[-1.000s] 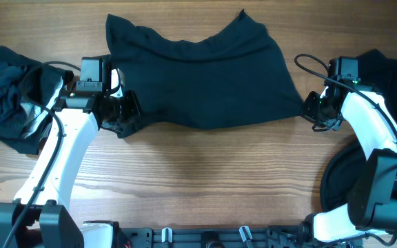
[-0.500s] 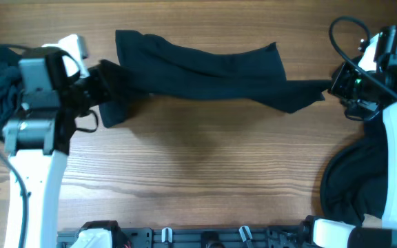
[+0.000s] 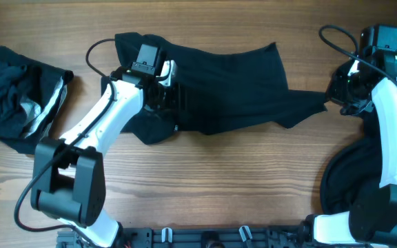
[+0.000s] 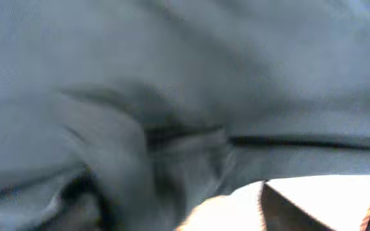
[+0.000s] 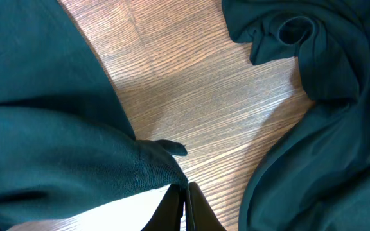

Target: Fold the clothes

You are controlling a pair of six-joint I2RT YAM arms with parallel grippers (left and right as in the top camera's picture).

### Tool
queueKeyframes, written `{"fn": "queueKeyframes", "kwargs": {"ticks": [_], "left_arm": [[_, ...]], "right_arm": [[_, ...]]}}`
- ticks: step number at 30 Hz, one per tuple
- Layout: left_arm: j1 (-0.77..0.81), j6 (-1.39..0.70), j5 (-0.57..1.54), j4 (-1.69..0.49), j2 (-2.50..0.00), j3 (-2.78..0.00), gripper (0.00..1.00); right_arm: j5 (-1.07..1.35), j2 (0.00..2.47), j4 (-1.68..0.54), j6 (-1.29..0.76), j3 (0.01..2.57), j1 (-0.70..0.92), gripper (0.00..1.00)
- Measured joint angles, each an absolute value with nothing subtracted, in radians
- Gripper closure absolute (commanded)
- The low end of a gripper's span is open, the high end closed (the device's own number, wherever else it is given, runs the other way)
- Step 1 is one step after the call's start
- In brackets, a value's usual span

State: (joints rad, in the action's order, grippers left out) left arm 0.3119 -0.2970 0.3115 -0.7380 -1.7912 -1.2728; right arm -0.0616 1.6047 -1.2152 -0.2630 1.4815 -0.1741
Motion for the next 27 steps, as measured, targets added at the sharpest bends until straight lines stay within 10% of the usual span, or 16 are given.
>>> {"fn": "queueKeyframes", "kwargs": {"ticks": [10,12,14,22,27], "left_arm": [[0.237,-0.297,0.251,-0.924,-1.771,-1.242,0.04],[0.237,-0.297,0.250,-0.916,-1.771,-1.217,0.15],[0.237,-0.293,0.247,-0.882,-1.770,-1.174,0.48],[0.237,-0.294,0.249,-0.665,-1.769,-1.060,0.40],[0.237,-0.293,0.255,-0.573,-1.769,-1.027,0.92]], "right_arm": [[-0.062,1.605,-1.215,-0.263,1.481,-0.174,0.96],[-0.062,1.605,-1.215,-0.263,1.481,-0.174,0.96],[-0.062,1.605,-1.214,-0.263,1.481,-0.174,0.96],[-0.065,1.605,-1.215,-0.263,1.481,-0.174,0.96],[-0.065,1.605,-1.215,-0.263,1.481,-0.174,0.96]]}}
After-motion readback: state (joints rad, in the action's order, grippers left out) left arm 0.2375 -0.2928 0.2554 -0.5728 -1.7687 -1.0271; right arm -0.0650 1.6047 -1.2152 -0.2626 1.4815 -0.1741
